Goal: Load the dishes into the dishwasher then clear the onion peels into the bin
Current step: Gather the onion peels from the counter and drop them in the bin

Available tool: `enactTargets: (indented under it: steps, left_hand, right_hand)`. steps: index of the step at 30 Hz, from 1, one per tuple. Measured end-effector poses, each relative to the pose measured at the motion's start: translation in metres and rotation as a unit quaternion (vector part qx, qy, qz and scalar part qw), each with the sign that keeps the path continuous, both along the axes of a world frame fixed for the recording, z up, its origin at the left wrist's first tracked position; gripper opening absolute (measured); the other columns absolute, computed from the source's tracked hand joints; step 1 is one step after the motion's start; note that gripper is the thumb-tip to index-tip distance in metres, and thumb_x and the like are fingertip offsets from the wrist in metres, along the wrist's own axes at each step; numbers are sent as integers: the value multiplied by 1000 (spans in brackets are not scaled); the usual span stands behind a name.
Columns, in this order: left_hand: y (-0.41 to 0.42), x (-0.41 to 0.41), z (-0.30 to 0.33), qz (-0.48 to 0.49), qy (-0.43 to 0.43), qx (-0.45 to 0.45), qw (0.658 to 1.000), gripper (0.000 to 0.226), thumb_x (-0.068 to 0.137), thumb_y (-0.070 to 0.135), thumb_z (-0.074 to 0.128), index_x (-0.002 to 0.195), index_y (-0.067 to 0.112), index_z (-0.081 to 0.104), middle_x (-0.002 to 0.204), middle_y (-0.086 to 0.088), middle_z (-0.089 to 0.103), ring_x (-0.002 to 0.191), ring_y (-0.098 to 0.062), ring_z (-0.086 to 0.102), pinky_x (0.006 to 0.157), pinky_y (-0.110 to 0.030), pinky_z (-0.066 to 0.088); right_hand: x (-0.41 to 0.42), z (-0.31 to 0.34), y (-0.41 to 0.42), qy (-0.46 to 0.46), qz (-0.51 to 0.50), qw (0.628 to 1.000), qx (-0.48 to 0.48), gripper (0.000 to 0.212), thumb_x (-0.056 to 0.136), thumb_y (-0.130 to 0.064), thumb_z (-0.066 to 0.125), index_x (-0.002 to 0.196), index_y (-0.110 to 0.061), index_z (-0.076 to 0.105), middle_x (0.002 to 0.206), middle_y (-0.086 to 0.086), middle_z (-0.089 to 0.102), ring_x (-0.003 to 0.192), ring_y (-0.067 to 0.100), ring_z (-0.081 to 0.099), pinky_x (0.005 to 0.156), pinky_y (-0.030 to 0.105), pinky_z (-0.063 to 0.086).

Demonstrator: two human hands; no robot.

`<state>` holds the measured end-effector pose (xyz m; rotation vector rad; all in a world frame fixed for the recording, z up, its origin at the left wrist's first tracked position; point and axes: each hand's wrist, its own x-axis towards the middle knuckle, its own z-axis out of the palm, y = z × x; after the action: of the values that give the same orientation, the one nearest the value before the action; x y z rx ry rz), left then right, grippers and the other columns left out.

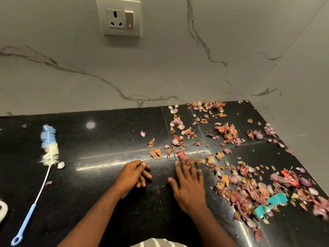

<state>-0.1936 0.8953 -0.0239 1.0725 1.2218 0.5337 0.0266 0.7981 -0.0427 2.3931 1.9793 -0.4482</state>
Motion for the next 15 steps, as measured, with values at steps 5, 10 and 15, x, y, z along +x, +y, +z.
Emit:
enactTargets:
  steps: [5, 10, 15]
  left_hand:
    - [1, -1, -4, 2, -9, -9, 1000, 29, 112, 18, 44, 110, -2, 64, 86, -24, 75, 46, -20, 58, 39, -22, 41]
    - [3, -1, -4, -4, -7, -15, 1000, 29, 112, 18, 43, 111, 0, 65, 89, -22, 76, 48, -18, 59, 40, -21, 42]
    - [0, 0, -3, -12, -4, -13, 1000, 28, 112, 17, 43, 111, 0, 66, 90, -22, 77, 49, -18, 59, 41, -21, 42]
  right_hand:
    - [60, 20, -6, -36, -187, 982, 16, 84, 99, -76, 1, 167, -26, 5, 172, 3, -12, 153, 36, -32, 124, 60, -16]
    - [55, 35, -19, 59, -93, 988, 106, 63, 110, -57, 22, 165, -29, 7, 173, -6, -5, 158, 12, -17, 129, 39, -9]
    - [48, 26, -28, 177, -145, 964, 136, 65, 110, -10, 38, 164, -30, 7, 173, -10, 2, 160, 12, 8, 126, 27, 7]
